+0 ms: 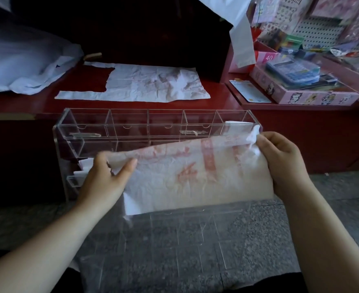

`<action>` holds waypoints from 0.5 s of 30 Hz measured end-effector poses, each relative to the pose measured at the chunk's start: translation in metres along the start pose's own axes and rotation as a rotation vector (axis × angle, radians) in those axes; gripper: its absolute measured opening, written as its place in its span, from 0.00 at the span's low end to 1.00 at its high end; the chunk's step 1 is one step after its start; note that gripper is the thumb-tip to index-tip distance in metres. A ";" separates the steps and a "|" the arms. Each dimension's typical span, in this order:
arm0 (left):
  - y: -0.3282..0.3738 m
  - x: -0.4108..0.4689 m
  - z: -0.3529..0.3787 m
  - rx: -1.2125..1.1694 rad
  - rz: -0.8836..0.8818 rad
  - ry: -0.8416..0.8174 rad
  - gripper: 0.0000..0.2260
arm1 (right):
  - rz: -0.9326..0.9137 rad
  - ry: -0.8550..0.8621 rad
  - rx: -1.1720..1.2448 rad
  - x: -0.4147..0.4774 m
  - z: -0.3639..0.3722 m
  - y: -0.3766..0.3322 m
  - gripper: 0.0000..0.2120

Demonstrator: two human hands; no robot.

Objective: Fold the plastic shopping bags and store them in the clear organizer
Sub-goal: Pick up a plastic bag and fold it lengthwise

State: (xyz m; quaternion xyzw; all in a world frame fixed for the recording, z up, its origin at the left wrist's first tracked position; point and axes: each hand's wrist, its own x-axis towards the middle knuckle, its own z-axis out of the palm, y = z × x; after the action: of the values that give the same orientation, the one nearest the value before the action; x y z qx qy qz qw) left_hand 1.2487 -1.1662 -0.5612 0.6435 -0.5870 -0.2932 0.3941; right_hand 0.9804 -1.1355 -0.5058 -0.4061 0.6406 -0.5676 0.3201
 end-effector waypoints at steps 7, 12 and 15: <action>0.020 0.009 -0.001 -0.039 0.239 0.152 0.44 | -0.140 -0.010 0.056 -0.006 -0.003 -0.013 0.13; 0.034 -0.020 0.019 -0.076 0.408 -0.466 0.34 | -0.153 -0.210 0.074 -0.013 0.009 -0.014 0.15; 0.035 -0.031 0.033 -0.146 0.354 -0.616 0.23 | -0.123 -0.290 0.108 -0.016 0.016 -0.014 0.19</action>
State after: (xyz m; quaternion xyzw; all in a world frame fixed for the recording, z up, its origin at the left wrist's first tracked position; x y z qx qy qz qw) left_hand 1.1985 -1.1407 -0.5514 0.3834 -0.7581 -0.4419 0.2883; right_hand 1.0037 -1.1288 -0.4956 -0.5045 0.5301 -0.5553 0.3951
